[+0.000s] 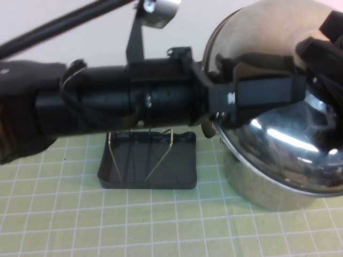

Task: Put pot lid on rack
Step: Hand over the pot lid, then place the pot lid on the pot rack

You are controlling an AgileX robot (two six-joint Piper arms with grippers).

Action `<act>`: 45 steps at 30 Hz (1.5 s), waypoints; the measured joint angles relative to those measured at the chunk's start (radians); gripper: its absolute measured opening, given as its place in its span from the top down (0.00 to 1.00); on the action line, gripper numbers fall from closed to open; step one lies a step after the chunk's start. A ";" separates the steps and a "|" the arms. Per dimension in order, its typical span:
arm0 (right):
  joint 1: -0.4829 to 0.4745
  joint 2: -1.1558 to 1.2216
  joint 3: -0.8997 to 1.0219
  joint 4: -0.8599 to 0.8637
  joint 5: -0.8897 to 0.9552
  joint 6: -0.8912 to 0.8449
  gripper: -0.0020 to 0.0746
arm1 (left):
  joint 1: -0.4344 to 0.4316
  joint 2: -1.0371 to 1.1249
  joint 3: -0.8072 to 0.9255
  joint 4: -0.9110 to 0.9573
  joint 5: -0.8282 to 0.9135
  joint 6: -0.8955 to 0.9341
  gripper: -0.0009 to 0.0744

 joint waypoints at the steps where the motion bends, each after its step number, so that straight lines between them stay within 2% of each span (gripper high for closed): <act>1: 0.000 0.000 0.000 0.000 0.008 0.000 0.54 | -0.006 0.015 -0.016 0.000 0.000 -0.008 0.29; 2: -0.002 0.000 0.000 0.002 0.016 -0.004 0.54 | -0.011 0.028 -0.027 -0.002 0.000 -0.014 0.33; 6: -0.002 0.000 0.000 0.005 0.032 -0.004 0.54 | -0.015 0.046 -0.055 -0.022 0.021 -0.037 0.60; 9: -0.003 -0.002 0.000 0.009 0.050 -0.004 0.53 | -0.015 0.046 -0.057 -0.028 0.022 -0.039 0.65; 13: -0.003 -0.002 0.000 -0.006 0.129 0.007 0.40 | -0.019 0.050 -0.061 0.003 0.007 -0.005 0.85; 18: 0.000 -0.014 0.000 -0.024 0.205 0.009 0.35 | -0.013 0.043 -0.063 0.057 -0.094 0.067 0.84; 22: 0.000 -0.044 0.000 -0.029 0.274 0.009 0.34 | -0.005 -0.006 -0.063 0.240 -0.271 0.051 0.84; 26: 0.000 -0.081 0.000 -0.029 0.323 0.007 0.34 | -0.002 -0.037 -0.063 0.478 -0.366 -0.099 0.84; 32: 0.000 -0.094 0.000 -0.029 0.354 0.007 0.34 | 0.014 0.011 -0.063 0.821 -0.397 -0.374 0.84; 36: 0.000 -0.094 0.000 -0.030 0.369 0.007 0.34 | 0.041 0.066 -0.063 0.909 -0.407 -0.448 0.84; 45: 0.000 -0.094 0.000 -0.032 0.388 0.003 0.34 | 0.094 0.152 -0.063 0.935 -0.447 -0.464 0.84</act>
